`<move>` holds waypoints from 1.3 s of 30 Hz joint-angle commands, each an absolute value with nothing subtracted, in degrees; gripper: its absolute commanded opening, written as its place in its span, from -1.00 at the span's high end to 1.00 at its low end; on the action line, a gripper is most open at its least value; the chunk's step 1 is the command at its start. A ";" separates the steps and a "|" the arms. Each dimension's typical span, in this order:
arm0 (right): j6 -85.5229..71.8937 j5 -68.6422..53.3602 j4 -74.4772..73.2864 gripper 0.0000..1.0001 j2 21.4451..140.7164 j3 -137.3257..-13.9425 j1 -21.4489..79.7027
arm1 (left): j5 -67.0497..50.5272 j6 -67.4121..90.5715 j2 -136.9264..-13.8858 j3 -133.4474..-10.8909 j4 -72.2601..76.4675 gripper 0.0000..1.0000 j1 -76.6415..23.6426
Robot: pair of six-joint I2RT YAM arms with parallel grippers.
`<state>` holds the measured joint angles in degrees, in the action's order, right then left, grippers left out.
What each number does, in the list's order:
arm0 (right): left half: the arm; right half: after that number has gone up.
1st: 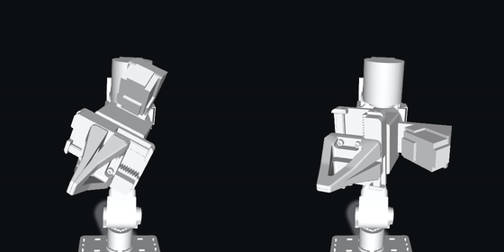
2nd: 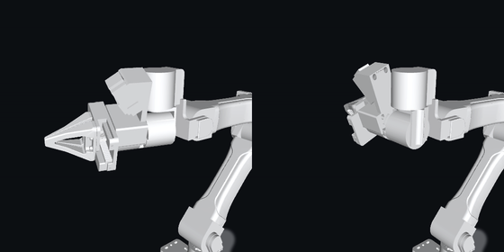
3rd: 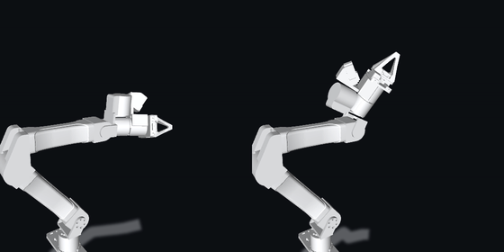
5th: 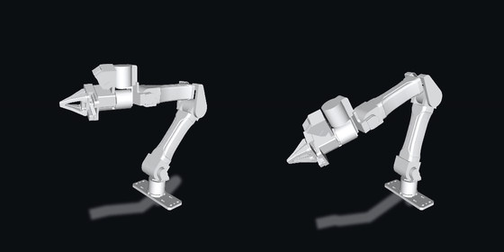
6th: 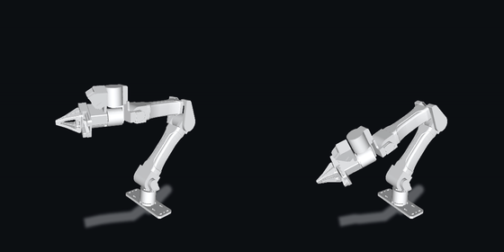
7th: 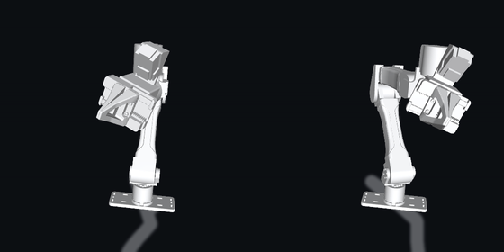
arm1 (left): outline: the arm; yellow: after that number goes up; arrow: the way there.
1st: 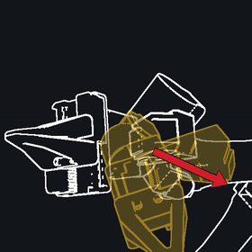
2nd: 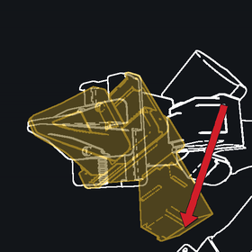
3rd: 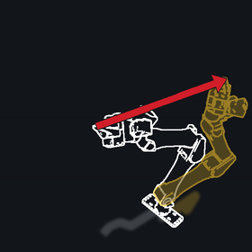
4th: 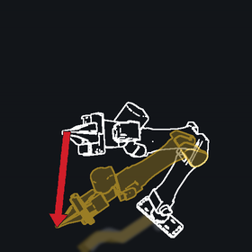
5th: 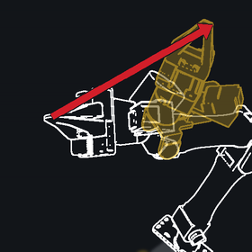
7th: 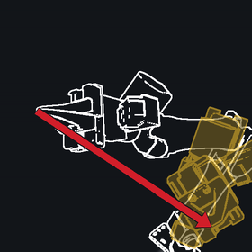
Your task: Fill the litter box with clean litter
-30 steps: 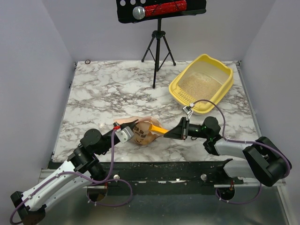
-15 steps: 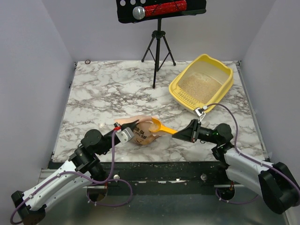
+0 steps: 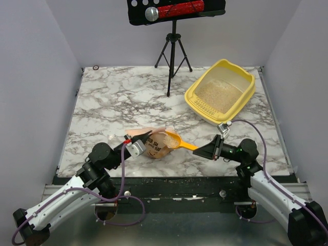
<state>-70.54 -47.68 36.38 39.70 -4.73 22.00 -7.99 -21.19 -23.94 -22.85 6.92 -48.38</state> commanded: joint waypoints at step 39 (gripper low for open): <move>-83.49 -28.48 18.61 0.99 17.05 -12.22 21.36 | 13.89 -20.48 -16.44 -22.32 17.40 1.00 -48.52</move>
